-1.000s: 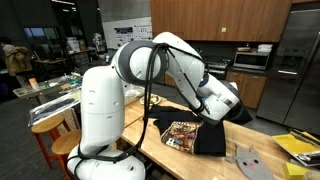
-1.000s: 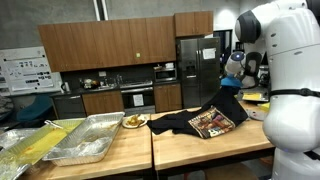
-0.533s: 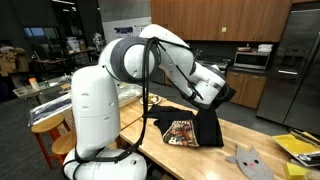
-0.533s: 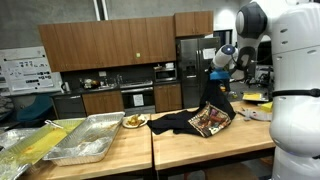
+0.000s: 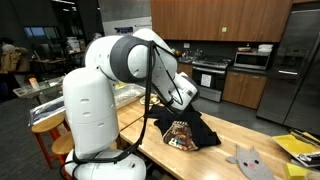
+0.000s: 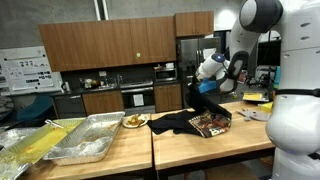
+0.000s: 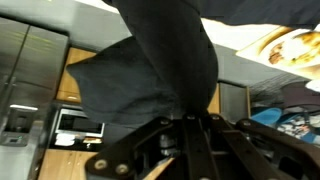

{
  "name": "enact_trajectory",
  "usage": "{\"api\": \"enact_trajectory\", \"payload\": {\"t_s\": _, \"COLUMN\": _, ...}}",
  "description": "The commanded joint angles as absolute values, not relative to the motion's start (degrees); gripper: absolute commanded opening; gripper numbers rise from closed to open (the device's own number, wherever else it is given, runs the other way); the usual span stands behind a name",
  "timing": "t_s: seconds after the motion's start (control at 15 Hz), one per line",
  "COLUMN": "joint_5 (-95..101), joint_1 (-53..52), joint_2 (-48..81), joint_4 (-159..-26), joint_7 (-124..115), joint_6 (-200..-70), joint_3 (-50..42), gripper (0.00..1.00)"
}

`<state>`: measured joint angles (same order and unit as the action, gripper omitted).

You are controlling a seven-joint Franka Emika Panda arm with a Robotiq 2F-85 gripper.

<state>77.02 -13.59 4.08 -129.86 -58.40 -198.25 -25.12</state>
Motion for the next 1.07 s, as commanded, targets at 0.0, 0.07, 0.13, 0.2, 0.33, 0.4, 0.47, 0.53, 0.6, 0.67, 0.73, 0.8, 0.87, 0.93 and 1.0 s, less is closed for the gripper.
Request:
{"api": "enact_trajectory", "payload": {"t_s": 0.0, "joint_5": 83.38, "joint_1": -14.29, "joint_2": 2.09, "joint_4": -135.26, "joint_7": -57.82, "joint_6": -198.41, "joint_3": -20.43, "gripper": 0.01}}
{"api": "enact_trajectory", "payload": {"t_s": 0.07, "joint_5": 85.35, "joint_1": -14.13, "joint_2": 2.60, "joint_4": -135.99, "joint_7": -58.41, "joint_6": -198.36, "joint_3": -18.41, "gripper": 0.01}}
{"api": "enact_trajectory", "payload": {"t_s": 0.13, "joint_5": 87.48, "joint_1": -13.77, "joint_2": 3.07, "joint_4": -136.78, "joint_7": -59.07, "joint_6": -198.33, "joint_3": -16.24, "gripper": 0.01}}
{"api": "enact_trajectory", "payload": {"t_s": 0.2, "joint_5": 89.31, "joint_1": -13.28, "joint_2": 3.49, "joint_4": -137.40, "joint_7": -59.72, "joint_6": -198.23, "joint_3": -13.61, "gripper": 0.01}}
{"api": "enact_trajectory", "payload": {"t_s": 0.33, "joint_5": 92.66, "joint_1": -11.52, "joint_2": 4.29, "joint_4": -138.23, "joint_7": -60.26, "joint_6": -197.98, "joint_3": -8.23, "gripper": 0.01}}
{"api": "enact_trajectory", "payload": {"t_s": 0.4, "joint_5": 93.31, "joint_1": -10.66, "joint_2": 4.76, "joint_4": -138.23, "joint_7": -60.32, "joint_6": -197.85, "joint_3": -5.92, "gripper": 0.01}}
{"api": "enact_trajectory", "payload": {"t_s": 0.47, "joint_5": 94.24, "joint_1": -9.65, "joint_2": 5.41, "joint_4": -138.11, "joint_7": -60.19, "joint_6": -198.35, "joint_3": -4.45, "gripper": 0.01}}
{"api": "enact_trajectory", "payload": {"t_s": 0.53, "joint_5": 95.02, "joint_1": -8.57, "joint_2": 5.98, "joint_4": -137.93, "joint_7": -60.02, "joint_6": -198.71, "joint_3": -3.18, "gripper": 0.01}}
{"api": "enact_trajectory", "payload": {"t_s": 0.6, "joint_5": 96.15, "joint_1": -7.14, "joint_2": 6.53, "joint_4": -137.87, "joint_7": -60.11, "joint_6": -198.70, "joint_3": -1.67, "gripper": 0.28}}
{"api": "enact_trajectory", "payload": {"t_s": 0.67, "joint_5": 97.05, "joint_1": -5.81, "joint_2": 7.15, "joint_4": -137.60, "joint_7": -60.11, "joint_6": -198.67, "joint_3": -0.31, "gripper": 0.29}}
{"api": "enact_trajectory", "payload": {"t_s": 0.73, "joint_5": 97.53, "joint_1": -4.18, "joint_2": 7.67, "joint_4": -137.26, "joint_7": -60.17, "joint_6": -198.46, "joint_3": 1.32, "gripper": 0.32}}
{"api": "enact_trajectory", "payload": {"t_s": 0.8, "joint_5": 98.19, "joint_1": -2.36, "joint_2": 8.06, "joint_4": -137.13, "joint_7": -60.20, "joint_6": -198.24, "joint_3": 2.97, "gripper": 0.39}}
{"api": "enact_trajectory", "payload": {"t_s": 0.87, "joint_5": 98.97, "joint_1": -0.52, "joint_2": 8.38, "joint_4": -136.90, "joint_7": -59.99, "joint_6": -198.26, "joint_3": 4.37, "gripper": 0.44}}
{"api": "enact_trajectory", "payload": {"t_s": 0.93, "joint_5": 99.71, "joint_1": 1.27, "joint_2": 8.74, "joint_4": -136.67, "joint_7": -59.92, "joint_6": -198.28, "joint_3": 6.02, "gripper": 0.52}}
{"api": "enact_trajectory", "payload": {"t_s": 1.0, "joint_5": 100.39, "joint_1": 3.11, "joint_2": 9.25, "joint_4": -136.35, "joint_7": -60.09, "joint_6": -198.26, "joint_3": 7.87, "gripper": 0.58}}
